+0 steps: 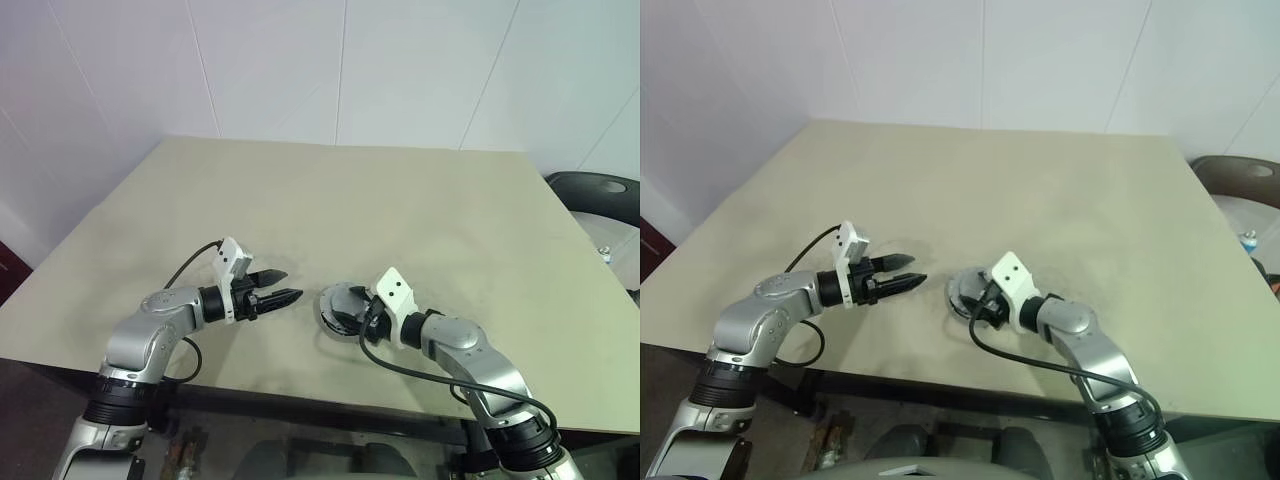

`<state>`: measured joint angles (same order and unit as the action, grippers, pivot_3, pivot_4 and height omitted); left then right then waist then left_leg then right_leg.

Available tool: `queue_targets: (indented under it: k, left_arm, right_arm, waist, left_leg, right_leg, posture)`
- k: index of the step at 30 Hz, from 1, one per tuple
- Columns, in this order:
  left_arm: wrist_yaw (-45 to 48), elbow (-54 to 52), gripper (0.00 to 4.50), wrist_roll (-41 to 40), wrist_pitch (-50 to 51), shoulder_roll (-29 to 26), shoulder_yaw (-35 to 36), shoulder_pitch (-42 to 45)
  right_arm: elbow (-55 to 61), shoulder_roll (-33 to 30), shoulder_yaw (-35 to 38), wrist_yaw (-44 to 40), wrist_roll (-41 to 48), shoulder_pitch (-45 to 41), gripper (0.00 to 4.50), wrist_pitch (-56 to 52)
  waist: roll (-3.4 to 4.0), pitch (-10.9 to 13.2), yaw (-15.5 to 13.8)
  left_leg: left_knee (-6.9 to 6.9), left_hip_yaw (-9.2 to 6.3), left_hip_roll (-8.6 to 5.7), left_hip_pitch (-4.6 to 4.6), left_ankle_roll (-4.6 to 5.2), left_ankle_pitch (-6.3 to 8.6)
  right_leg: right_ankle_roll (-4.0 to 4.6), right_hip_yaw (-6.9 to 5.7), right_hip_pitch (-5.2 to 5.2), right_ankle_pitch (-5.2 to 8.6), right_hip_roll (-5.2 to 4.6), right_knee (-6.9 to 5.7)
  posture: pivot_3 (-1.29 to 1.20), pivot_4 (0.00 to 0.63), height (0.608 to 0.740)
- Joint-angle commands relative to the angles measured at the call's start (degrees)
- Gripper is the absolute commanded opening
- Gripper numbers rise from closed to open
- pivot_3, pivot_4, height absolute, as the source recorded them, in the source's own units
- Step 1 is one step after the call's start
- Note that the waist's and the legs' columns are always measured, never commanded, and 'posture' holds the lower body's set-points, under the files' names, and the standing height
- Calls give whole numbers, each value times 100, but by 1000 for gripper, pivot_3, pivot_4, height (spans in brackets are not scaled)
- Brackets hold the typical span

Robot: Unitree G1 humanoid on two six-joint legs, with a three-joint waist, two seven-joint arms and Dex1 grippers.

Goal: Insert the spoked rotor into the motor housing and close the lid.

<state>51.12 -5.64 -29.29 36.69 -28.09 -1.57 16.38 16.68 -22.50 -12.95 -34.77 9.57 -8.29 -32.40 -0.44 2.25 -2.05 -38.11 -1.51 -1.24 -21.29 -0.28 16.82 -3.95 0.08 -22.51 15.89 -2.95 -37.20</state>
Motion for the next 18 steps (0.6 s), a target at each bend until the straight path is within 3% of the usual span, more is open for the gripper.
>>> queue_targets:
  k: [1,18]
  left_arm:
    - [6,-128,3254,-4,-99,-9,13,64]
    - [-30,-168,3254,4,-131,13,16,6]
  right_arm:
    - [-35,69,-33,47,-20,-94,3219,82]
    - [-384,-6,-121,-171,-16,-67,3219,153]
  waist:
    - [0,0,1]
    - [-9,-6,133]
  left_leg:
    - [0,0,0,0,0,0]
    - [0,0,6,32,0,0]
  right_leg:
    - [0,0,1,0,0,0]
    - [4,2,32,2,4,1]
  posture:
    - [0,0,740]
    - [0,0,740]
